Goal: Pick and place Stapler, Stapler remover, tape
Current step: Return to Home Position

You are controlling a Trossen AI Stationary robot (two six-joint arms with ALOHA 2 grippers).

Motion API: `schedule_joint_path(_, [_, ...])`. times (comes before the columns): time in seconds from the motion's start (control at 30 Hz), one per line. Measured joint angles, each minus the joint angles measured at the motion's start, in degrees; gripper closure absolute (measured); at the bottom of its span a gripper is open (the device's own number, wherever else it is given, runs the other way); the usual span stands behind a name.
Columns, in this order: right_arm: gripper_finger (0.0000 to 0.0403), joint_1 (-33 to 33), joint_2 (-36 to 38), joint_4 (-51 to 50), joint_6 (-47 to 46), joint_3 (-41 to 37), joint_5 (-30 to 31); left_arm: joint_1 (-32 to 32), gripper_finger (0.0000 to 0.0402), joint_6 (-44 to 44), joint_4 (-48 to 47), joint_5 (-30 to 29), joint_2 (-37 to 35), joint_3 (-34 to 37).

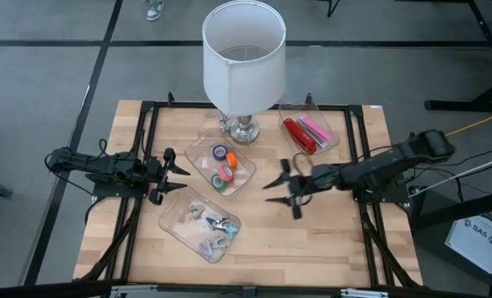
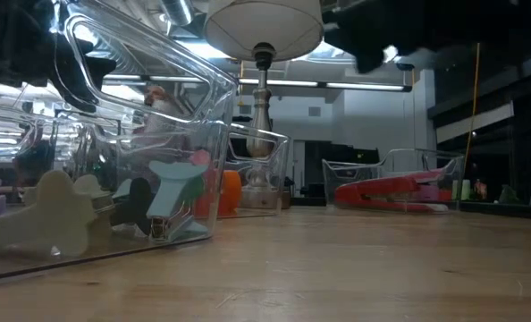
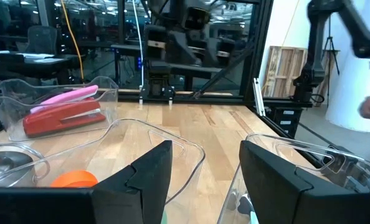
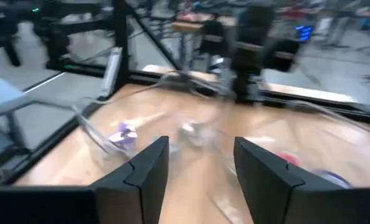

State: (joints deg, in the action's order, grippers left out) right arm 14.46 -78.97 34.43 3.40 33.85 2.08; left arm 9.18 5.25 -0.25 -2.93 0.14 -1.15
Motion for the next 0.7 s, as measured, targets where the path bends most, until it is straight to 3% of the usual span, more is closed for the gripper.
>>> schedule_joint_path(0.17, [0.0221,-0.3,13.5,1.2,-0.4,-13.4,4.4,0.0,0.0217,0.0,0.0,0.0,0.0,0.0])
schedule_joint_path(0.43, [0.0221,-2.6,33.0,4.8,2.0,-32.0,4.9,0.0,0.0217,0.0,0.0,0.0,0.0,0.0])
schedule_joint_path(0.7, [0.0221,-3.3,43.1,-5.3,5.8,-33.5,1.3,0.0,0.0217,0.0,0.0,0.0,0.0,0.0])
